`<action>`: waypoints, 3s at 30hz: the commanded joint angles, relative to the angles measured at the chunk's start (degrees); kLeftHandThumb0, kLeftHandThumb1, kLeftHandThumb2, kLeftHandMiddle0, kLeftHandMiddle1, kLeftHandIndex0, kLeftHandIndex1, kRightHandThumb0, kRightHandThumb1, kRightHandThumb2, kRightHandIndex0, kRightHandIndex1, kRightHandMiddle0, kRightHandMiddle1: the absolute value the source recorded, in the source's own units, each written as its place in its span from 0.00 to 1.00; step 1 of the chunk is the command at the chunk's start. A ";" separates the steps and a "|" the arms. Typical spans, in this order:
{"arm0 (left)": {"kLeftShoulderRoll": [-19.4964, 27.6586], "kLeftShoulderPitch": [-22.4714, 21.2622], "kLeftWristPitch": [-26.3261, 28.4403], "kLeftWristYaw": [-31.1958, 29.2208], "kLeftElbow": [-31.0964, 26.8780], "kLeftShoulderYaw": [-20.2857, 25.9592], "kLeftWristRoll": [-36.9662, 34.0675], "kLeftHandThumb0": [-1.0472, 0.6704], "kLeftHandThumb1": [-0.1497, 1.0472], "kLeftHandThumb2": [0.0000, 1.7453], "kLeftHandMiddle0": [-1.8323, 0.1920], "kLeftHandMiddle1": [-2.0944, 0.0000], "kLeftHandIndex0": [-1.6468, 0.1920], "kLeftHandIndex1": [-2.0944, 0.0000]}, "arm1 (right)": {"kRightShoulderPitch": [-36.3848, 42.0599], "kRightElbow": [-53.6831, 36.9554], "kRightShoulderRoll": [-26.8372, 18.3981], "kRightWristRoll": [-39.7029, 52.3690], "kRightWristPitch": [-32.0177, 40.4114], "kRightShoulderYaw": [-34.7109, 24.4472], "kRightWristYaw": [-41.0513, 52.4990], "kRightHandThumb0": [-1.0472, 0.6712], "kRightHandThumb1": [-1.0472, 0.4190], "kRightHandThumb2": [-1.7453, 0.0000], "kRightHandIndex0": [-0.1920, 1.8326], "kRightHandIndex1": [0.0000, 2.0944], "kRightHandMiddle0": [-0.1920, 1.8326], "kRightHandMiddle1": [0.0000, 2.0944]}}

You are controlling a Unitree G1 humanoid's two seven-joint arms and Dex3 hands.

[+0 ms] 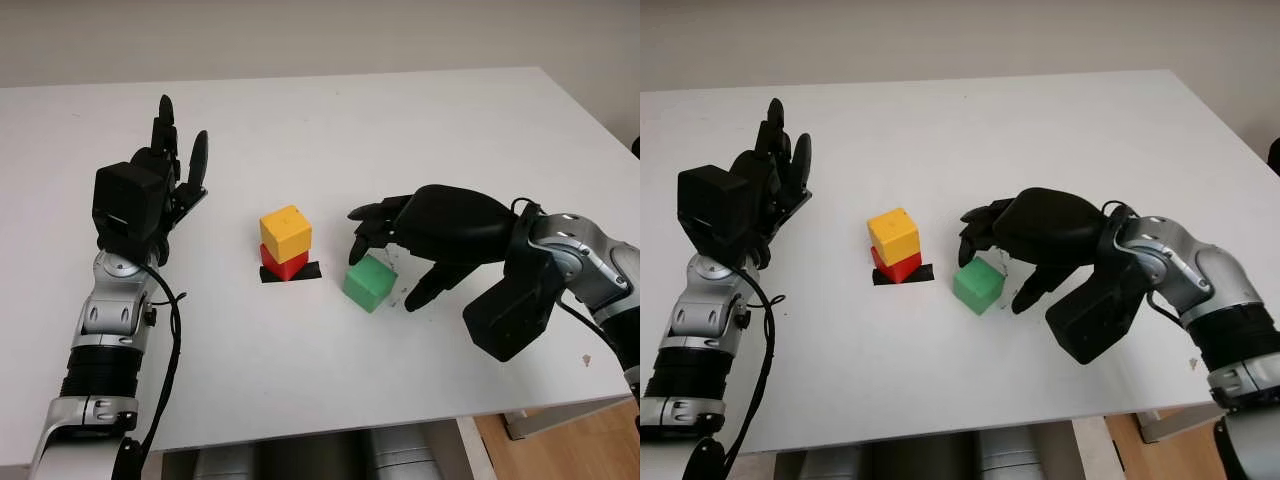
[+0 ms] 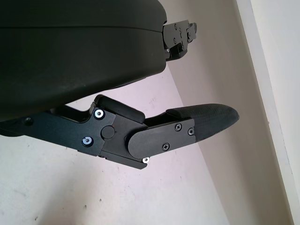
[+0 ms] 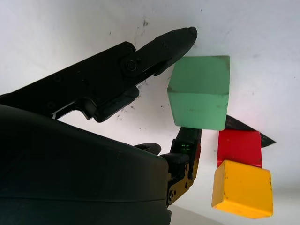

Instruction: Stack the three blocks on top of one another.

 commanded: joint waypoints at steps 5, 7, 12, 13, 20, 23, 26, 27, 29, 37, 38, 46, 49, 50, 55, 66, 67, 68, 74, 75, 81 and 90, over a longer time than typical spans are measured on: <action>0.59 -0.40 -0.43 0.50 -0.94 -0.05 0.99 0.18 1.00 0.39 1.00 1.00 1.00 1.00 | -2.22 2.88 0.92 -3.78 -1.82 1.54 -5.74 0.18 0.14 0.97 0.28 0.04 0.21 0.48; 0.38 -0.42 -0.22 0.51 -1.01 0.16 0.79 0.18 1.00 0.38 1.00 1.00 1.00 1.00 | -2.69 3.96 1.13 -4.86 -2.44 2.11 -7.80 0.17 0.13 0.96 0.28 0.04 0.21 0.49; 0.53 -0.36 -0.72 0.50 -0.86 0.03 1.02 0.18 1.00 0.38 1.00 1.00 1.00 1.00 | -3.36 6.67 2.08 -5.14 -3.37 2.83 -10.84 0.18 0.13 0.97 0.29 0.05 0.22 0.51; 0.54 -0.34 -0.65 0.50 -0.94 0.01 1.07 0.18 1.00 0.38 1.00 1.00 1.00 1.00 | -3.48 7.29 2.31 -4.87 -3.73 2.88 -11.10 0.19 0.13 0.97 0.30 0.05 0.22 0.52; 0.29 -0.13 -0.24 0.72 -1.39 0.05 1.06 0.18 1.00 0.38 1.00 1.00 1.00 1.00 | -4.27 10.29 3.09 -4.68 -5.85 3.29 -13.50 0.23 0.10 0.97 0.31 0.08 0.24 0.60; 0.48 -0.01 0.03 0.76 -1.61 -0.19 1.51 0.18 1.00 0.39 1.00 1.00 1.00 1.00 | -4.69 11.71 3.28 -4.37 -7.27 3.48 -14.64 0.26 0.09 0.97 0.32 0.11 0.26 0.64; 0.50 0.03 0.17 0.76 -1.79 -0.25 1.67 0.18 1.00 0.39 1.00 1.00 1.00 1.00 | -5.21 14.11 3.75 -3.72 -9.20 3.54 -16.02 0.29 0.08 0.97 0.25 0.28 0.29 0.67; 0.50 0.03 0.19 0.73 -1.80 -0.24 1.67 0.18 1.00 0.39 1.00 1.00 1.00 1.00 | -5.41 14.82 3.88 -3.54 -9.71 3.58 -16.25 0.30 0.07 0.97 0.21 0.34 0.30 0.68; 0.42 0.03 0.31 0.81 -1.89 -0.21 1.77 0.18 1.00 0.39 1.00 1.00 1.00 1.00 | -5.72 15.93 4.11 -3.25 -10.34 3.64 -16.40 0.31 0.07 0.97 0.19 0.39 0.31 0.69; 0.44 -0.01 0.86 0.94 -2.09 -0.23 1.90 0.20 1.00 0.38 1.00 1.00 1.00 1.00 | -6.47 16.71 4.13 -1.95 -9.83 3.53 -14.33 0.31 0.05 0.97 0.18 0.40 0.31 0.71; 0.43 -0.06 0.75 0.92 -2.00 -0.22 1.88 0.20 1.00 0.38 1.00 0.99 1.00 1.00 | -6.60 16.72 4.09 -1.84 -9.40 3.49 -13.90 0.31 0.05 0.97 0.18 0.40 0.30 0.71; 0.29 -0.30 0.60 0.93 -1.66 -0.04 1.52 0.19 1.00 0.38 1.00 0.99 1.00 0.99 | -8.85 18.33 4.69 8.49 -1.71 1.27 -0.96 0.35 0.05 0.97 0.19 0.27 0.26 0.71; 0.35 -0.30 0.59 0.79 -1.69 -0.04 1.47 0.20 1.00 0.38 1.00 1.00 1.00 1.00 | -10.48 17.61 5.00 13.63 4.23 -0.27 6.04 0.35 0.04 0.97 0.22 0.18 0.26 0.68; 0.38 -0.30 0.58 0.73 -1.67 -0.04 1.45 0.20 1.00 0.38 1.00 1.00 1.00 1.00 | -11.14 17.59 5.26 15.44 6.42 -0.94 8.26 0.35 0.04 0.97 0.23 0.15 0.27 0.67; 0.12 -0.69 0.36 0.84 -1.16 -0.07 1.34 0.20 1.00 0.38 1.00 1.00 1.00 1.00 | -16.44 21.87 7.43 22.48 11.79 -4.12 14.94 0.36 0.06 0.97 0.27 0.09 0.31 0.64; 0.30 -1.15 0.22 0.69 -0.63 -0.40 1.27 0.19 1.00 0.38 1.00 1.00 1.00 1.00 | -28.11 27.84 10.57 23.68 16.15 -4.75 18.92 0.35 0.07 0.97 0.28 0.07 0.30 0.65; 0.32 -1.18 0.09 0.61 -0.56 -0.41 1.23 0.19 1.00 0.38 1.00 1.00 1.00 1.00 | -28.63 27.99 10.93 23.89 16.55 -4.90 19.10 0.35 0.07 0.97 0.28 0.07 0.31 0.66; 0.26 -1.19 0.26 0.66 -0.68 -0.36 1.16 0.20 1.00 0.39 1.00 1.00 1.00 1.00 | -29.47 28.10 11.54 24.11 17.04 -5.03 19.31 0.35 0.07 0.97 0.28 0.07 0.31 0.66; 0.18 -1.26 0.84 0.92 -0.75 -0.07 0.89 0.16 1.00 0.38 1.00 1.00 1.00 1.00 | -34.24 29.66 14.62 23.03 18.77 -4.68 19.10 0.34 0.08 0.97 0.28 0.06 0.29 0.72; 0.09 -1.28 1.17 1.03 -0.81 0.01 0.81 0.16 1.00 0.38 1.00 1.00 1.00 1.00 | -35.04 30.15 15.12 22.80 18.95 -4.57 19.05 0.34 0.08 0.97 0.28 0.06 0.29 0.73; -0.24 -0.94 1.53 1.86 -1.38 -0.04 0.95 0.15 1.00 0.39 1.00 1.00 1.00 1.00 | -40.41 34.09 18.98 17.85 18.16 -1.76 15.23 0.31 0.08 0.97 0.30 0.07 0.30 0.73; -0.51 -0.32 1.61 3.18 -2.17 -0.38 1.66 0.14 1.00 0.40 1.00 1.00 1.00 1.00 | -42.30 37.07 22.51 14.71 17.60 0.66 13.38 0.32 0.08 0.97 0.28 0.08 0.29 0.74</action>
